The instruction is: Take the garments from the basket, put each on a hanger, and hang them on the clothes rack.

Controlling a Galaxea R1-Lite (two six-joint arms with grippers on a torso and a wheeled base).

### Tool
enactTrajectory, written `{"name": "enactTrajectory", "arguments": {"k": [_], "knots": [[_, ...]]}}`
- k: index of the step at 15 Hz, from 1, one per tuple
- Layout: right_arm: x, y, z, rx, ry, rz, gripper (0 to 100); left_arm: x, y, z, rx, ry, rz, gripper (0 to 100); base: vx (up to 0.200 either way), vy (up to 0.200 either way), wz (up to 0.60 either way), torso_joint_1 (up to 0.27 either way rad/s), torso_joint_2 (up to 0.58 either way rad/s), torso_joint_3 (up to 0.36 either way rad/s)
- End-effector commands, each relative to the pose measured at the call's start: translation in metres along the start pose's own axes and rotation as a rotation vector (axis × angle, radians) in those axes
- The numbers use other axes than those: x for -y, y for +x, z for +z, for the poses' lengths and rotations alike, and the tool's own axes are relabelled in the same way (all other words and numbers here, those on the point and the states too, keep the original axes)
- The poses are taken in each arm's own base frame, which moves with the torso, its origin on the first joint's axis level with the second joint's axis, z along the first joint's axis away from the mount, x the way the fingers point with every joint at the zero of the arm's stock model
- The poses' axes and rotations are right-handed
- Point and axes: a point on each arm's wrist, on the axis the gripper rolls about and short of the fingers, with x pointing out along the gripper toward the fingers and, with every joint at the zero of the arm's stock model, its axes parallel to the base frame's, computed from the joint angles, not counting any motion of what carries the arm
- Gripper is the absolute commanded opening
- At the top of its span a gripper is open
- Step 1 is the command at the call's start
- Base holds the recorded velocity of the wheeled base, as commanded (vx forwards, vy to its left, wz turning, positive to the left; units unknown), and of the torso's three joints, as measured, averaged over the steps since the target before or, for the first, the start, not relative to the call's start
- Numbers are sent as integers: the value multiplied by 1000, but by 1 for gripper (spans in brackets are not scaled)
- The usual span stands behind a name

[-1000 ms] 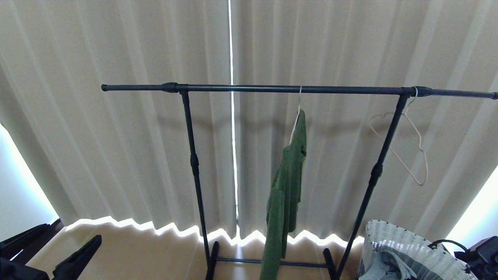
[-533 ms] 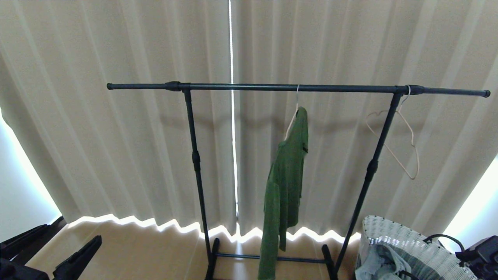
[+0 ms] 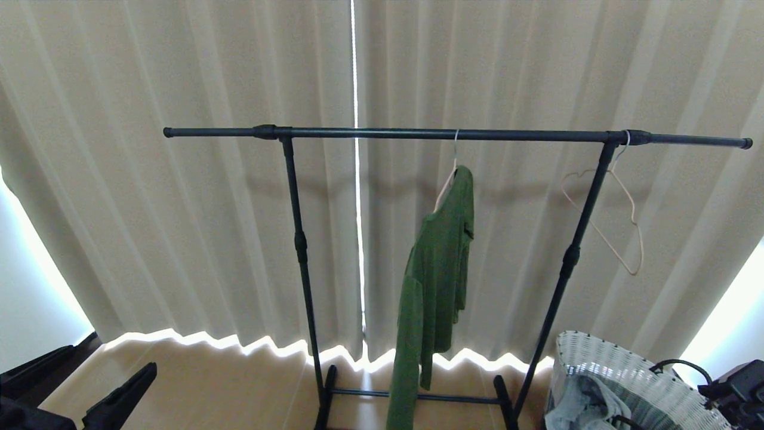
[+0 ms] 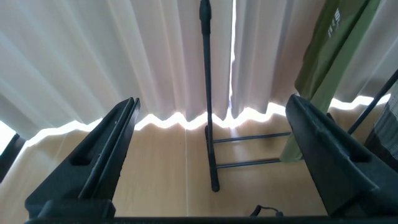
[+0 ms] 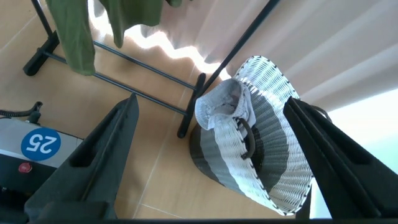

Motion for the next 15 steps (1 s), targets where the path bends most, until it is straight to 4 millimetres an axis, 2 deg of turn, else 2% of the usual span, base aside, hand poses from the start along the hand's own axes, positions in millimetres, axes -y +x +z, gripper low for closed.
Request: {"name": "enactTrajectory", "arguments": {"k": [1,9,15], "knots": [[0,0,1,1,-1,1,100,0,0,-3,-12,2,-3,100,0,0,0,-100,232,115],[0,0,2,15,-1,-5,100,0,0,-2,-7,23,1,100,0,0,0,-214,462,240],[2,0,1,6,9,-20,100,0,-1,-3,-8,15,2,100,0,0,0,-38,85,43]]}}
